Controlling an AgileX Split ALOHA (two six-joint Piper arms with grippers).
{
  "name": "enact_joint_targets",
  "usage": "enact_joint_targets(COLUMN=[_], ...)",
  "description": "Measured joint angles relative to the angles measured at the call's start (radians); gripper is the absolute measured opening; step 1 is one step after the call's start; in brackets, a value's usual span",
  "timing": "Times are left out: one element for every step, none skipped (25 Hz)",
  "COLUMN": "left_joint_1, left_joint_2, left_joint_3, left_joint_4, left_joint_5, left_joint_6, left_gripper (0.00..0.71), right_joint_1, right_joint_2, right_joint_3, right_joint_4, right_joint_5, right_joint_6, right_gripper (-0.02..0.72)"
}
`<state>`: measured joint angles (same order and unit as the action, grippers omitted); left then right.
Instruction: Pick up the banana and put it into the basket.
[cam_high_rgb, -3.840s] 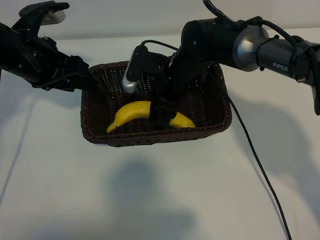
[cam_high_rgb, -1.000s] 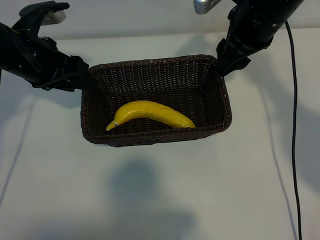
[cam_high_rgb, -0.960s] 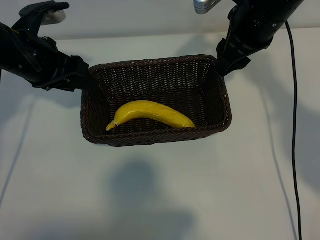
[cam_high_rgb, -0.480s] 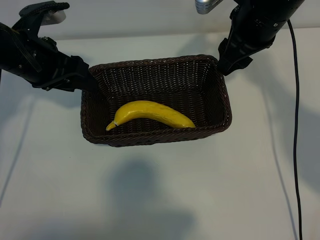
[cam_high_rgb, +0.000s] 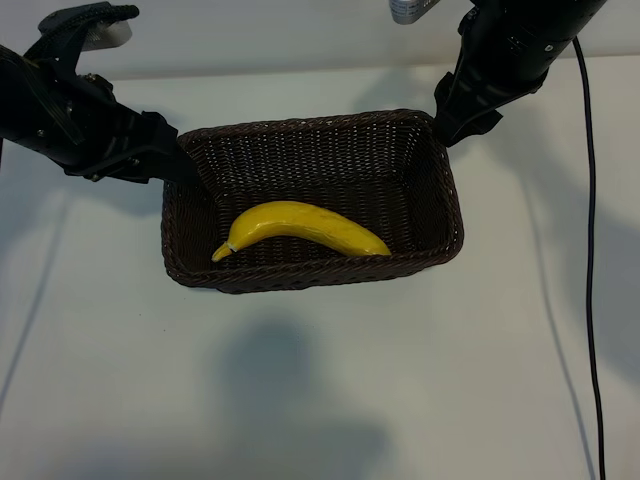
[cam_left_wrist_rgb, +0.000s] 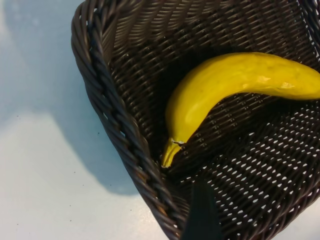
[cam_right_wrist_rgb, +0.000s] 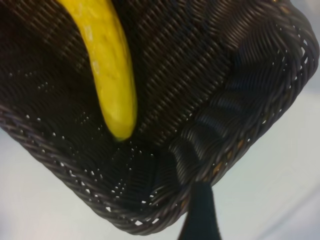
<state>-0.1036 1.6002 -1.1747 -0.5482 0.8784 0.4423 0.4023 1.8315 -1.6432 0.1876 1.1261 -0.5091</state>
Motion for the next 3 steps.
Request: enact_joint_targets(left_joint_1=[0.0, 0.0, 0.0], left_joint_2=[0.0, 0.0, 0.0], left_joint_3=[0.0, 0.0, 0.0], left_joint_4=[0.0, 0.0, 0.0], left_joint_5=[0.0, 0.0, 0.0], left_joint_6=[0.0, 0.0, 0.0], left_gripper=[0.595, 0.595, 0.595], right_joint_1=[0.0, 0.0, 0.0], right_joint_2=[0.0, 0.0, 0.0], right_joint_3=[0.0, 0.0, 0.0], right_joint_4=[0.0, 0.0, 0.0], right_joint_5=[-0.002, -0.006, -0.007], right_joint_6=[0.0, 0.0, 0.0], right_gripper=[0.587, 0.587, 0.587])
